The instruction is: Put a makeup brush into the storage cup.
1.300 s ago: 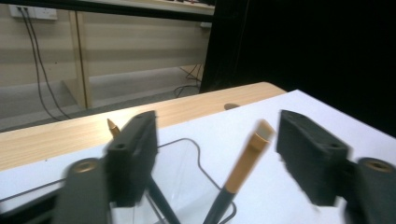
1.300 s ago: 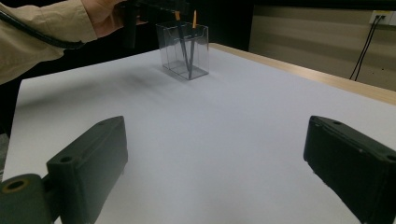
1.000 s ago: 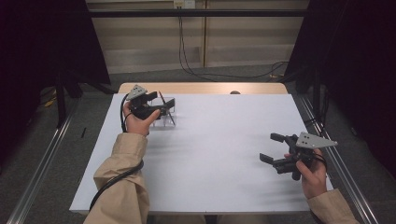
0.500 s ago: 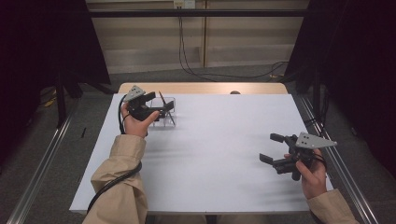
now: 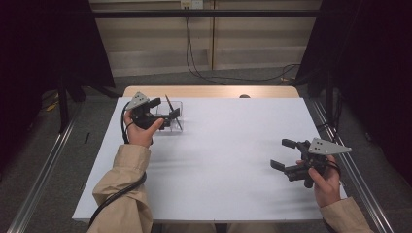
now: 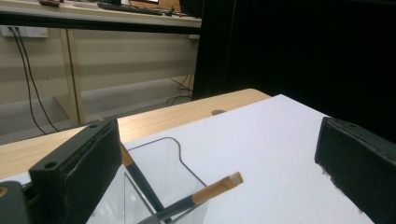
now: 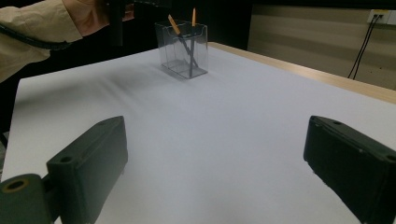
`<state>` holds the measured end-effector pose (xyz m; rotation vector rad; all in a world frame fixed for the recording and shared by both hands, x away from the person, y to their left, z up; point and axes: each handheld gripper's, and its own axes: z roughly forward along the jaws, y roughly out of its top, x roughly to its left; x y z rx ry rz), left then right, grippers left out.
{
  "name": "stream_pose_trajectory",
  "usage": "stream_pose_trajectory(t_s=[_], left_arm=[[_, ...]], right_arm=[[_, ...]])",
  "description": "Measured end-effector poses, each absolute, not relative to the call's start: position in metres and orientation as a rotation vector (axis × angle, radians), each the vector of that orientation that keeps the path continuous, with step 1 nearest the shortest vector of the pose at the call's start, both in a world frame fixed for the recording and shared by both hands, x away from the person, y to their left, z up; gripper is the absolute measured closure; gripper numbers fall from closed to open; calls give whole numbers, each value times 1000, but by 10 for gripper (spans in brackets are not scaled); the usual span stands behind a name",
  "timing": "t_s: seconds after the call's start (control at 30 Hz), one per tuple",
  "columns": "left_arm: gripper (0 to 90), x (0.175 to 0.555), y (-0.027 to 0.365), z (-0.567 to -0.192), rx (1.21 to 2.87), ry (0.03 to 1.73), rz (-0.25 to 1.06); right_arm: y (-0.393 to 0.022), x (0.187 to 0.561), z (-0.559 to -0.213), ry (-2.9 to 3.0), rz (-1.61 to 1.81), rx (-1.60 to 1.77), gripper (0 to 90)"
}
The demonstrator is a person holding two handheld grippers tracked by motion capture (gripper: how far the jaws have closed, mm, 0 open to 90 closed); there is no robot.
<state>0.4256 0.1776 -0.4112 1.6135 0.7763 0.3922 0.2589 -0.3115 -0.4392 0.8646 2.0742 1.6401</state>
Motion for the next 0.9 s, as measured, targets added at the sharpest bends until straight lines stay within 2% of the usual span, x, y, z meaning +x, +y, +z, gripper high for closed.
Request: stream_pose_trajectory(t_s=[0.9], left_arm=[[6, 395, 189, -413, 1621, 726, 377]], right_arm=[[-305, 261, -440, 2099, 1640, 840, 57]])
